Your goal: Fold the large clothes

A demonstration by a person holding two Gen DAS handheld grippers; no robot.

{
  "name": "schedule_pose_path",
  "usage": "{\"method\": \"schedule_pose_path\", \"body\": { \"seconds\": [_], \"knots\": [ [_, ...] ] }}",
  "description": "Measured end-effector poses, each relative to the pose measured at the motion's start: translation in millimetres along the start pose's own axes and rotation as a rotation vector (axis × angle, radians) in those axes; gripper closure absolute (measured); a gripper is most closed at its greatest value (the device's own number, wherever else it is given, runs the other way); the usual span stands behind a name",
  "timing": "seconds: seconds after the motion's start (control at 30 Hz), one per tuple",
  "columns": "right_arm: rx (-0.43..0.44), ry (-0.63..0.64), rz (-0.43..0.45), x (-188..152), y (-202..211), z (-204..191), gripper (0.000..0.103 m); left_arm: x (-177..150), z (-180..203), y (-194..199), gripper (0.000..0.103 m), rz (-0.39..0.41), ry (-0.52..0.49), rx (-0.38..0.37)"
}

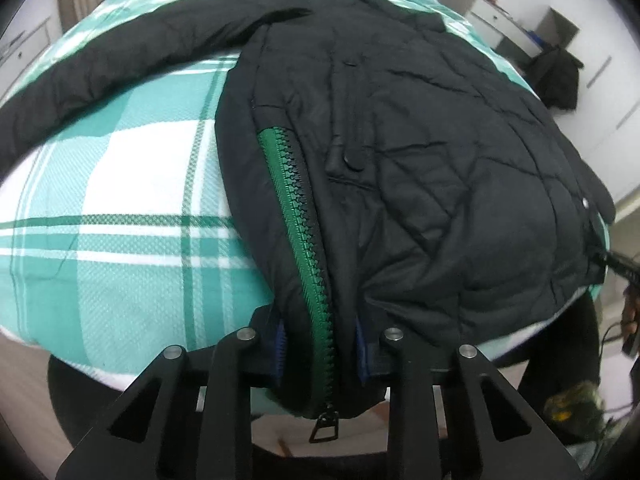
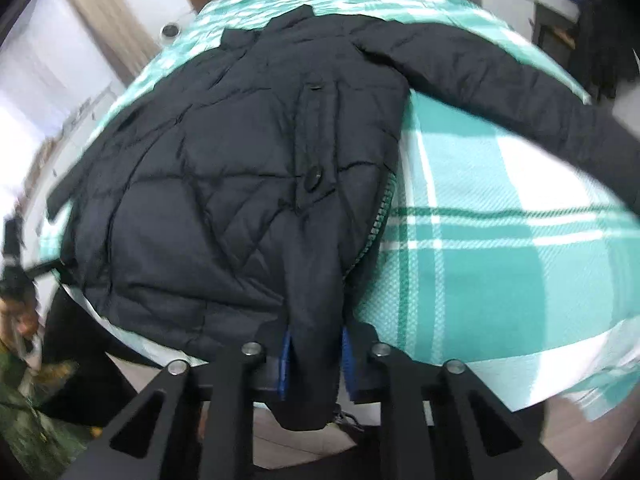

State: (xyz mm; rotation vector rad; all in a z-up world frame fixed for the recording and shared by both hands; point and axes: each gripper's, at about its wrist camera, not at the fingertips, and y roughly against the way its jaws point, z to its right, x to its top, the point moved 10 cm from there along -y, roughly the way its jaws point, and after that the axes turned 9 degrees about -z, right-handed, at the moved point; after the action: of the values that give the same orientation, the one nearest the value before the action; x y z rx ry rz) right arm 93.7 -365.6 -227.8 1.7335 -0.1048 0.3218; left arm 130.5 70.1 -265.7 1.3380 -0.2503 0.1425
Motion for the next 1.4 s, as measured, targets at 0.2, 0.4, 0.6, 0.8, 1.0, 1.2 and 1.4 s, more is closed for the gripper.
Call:
{"method": "schedule_pose_path", "body": {
  "seconds": [0.2, 0.4, 0.6, 0.8, 1.0, 1.2, 1.4],
  "knots": [
    [-0.008, -0.017, 0.0, -4, 0, 3, 0.083, -15, 8, 1, 0.073, -0.004, -0.068, 0.045],
    [-0.101, -0.019, 0.059, 10, 11, 5, 0.032, 4, 14, 35, 0.027, 0.065, -0.066, 0.129],
    [-0.194, -0.158, 0.196, 26, 50, 57, 0.032, 59, 15, 113, 0.0, 0.401, -0.037, 0.258],
    [-0.221, -0.506, 0.328, 26, 79, 168, 0.032, 113, 30, 98, 0.0, 0.395, 0.057, 0.18],
    [0.006, -0.878, 0.483, 12, 80, 271, 0.032, 143, 30, 48, 0.0, 0.329, 0.107, 0.185],
    [0.082, -1.061, 0.56, 12, 67, 341, 0.032, 169, 18, 18, 0.0, 0.299, 0.109, 0.237],
    [0.14, -1.198, 0.604, 18, 46, 374, 0.031, 176, 1, -32, 0.001, 0.209, 0.092, 0.277]
  ]
}}
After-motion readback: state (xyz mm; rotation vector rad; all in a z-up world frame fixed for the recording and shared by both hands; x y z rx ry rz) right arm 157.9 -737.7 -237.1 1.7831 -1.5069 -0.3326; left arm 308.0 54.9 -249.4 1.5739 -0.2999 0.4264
